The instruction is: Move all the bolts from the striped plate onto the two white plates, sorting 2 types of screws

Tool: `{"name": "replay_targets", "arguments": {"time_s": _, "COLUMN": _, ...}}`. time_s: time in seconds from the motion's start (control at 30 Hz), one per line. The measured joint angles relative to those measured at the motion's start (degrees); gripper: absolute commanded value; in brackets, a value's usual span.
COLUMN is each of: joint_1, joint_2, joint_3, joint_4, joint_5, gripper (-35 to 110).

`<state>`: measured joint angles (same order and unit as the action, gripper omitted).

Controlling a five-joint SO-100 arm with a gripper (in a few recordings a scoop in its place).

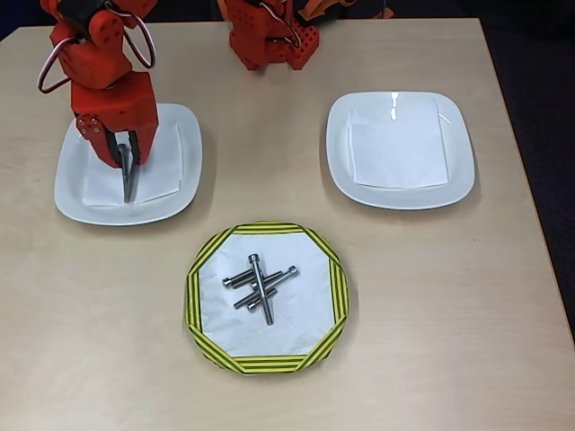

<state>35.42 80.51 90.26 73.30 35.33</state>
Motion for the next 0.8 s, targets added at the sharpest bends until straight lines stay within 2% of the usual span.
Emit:
{"name": "replay_targets", "arguments": {"time_s": 0.27, "joint_1": -4.6, "joint_2": 0.1, "joint_3": -0.2, "joint_4": 0.4, "joint_5": 1.8, "gripper": 8}}
{"name": "replay_targets", "arguments": {"time_s": 0.57, "joint_1": -21.5, "joint_2": -2.6, "joint_3": -10.0, "joint_4": -0.8, "joint_5": 15.2, "gripper": 10}}
{"name": "replay_targets", "arguments": {"time_s": 0.8, "joint_1": -31.7, "joint_2": -5.5, "joint_3": -10.3, "joint_4": -10.9, "joint_5": 24.4, "gripper": 12}}
